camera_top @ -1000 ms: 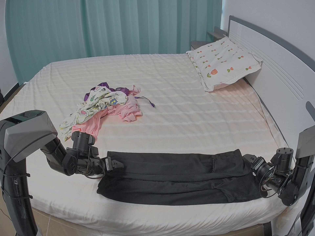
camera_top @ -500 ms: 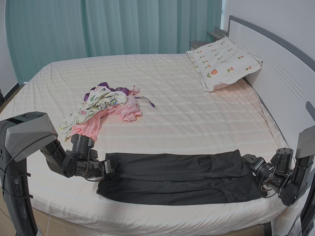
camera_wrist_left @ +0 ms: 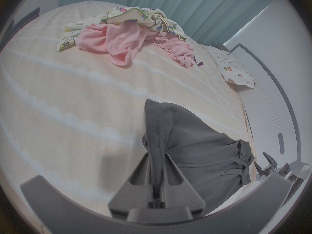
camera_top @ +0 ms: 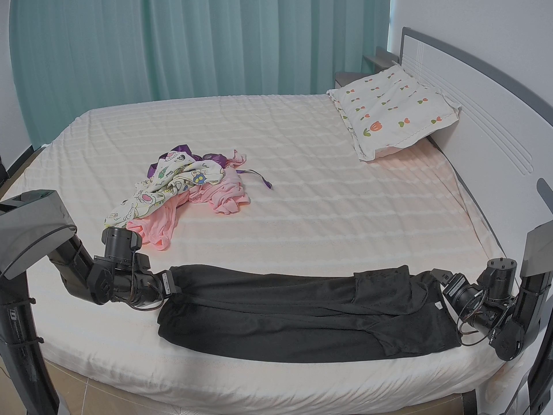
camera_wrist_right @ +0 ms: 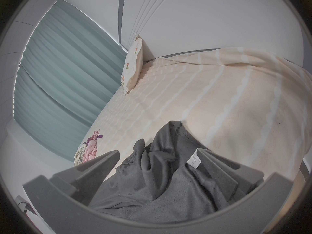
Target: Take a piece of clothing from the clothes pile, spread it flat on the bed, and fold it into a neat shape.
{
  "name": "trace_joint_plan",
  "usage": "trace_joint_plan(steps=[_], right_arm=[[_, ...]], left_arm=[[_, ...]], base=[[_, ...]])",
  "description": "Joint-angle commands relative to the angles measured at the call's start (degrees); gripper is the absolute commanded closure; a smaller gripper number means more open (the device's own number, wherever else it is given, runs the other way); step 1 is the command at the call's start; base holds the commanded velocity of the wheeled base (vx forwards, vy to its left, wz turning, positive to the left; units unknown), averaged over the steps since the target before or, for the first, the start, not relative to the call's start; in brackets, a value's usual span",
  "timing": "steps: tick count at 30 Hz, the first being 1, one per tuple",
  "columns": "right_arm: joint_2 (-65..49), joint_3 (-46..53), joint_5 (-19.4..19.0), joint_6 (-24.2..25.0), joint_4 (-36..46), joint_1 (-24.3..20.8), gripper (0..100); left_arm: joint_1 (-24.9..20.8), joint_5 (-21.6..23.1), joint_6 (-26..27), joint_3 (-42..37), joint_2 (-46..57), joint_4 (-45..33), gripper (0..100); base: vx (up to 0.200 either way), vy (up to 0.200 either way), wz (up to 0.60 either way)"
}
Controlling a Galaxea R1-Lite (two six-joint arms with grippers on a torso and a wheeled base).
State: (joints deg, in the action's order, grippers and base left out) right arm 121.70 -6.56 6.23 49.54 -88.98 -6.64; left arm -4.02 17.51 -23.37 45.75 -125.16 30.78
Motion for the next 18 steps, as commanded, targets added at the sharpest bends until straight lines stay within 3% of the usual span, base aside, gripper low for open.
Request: trace_joint_plan(steps=[1,5,11,18], right_arm=[[-0.23,-0.12,0.01,0.12,-0.67,0.14,0],[-0.23,-0.12,0.01,0.12,-0.67,0.14,0],[-0.15,-0.12,0.01,0.12,-0.67,0.23,0],[-0.06,-0.12,0.01,0.12,-0.67,0.32,0]], left_arm=[[2.44,0.16,-0.10,-0.93,2.11,-0.02,100],[5.25,1.48,-0.10,-1.54,3.26,-0.02,100],[13.25,5.79,-0.19,-2.68,6.51,-0.20,100],[28.90,12.29,0.08,-2.16,9.67,-2.04,100]], base=[[0.000,0.000,0.00],[0.000,0.000,0.00],[0.000,0.000,0.00],[0.000,0.000,0.00]])
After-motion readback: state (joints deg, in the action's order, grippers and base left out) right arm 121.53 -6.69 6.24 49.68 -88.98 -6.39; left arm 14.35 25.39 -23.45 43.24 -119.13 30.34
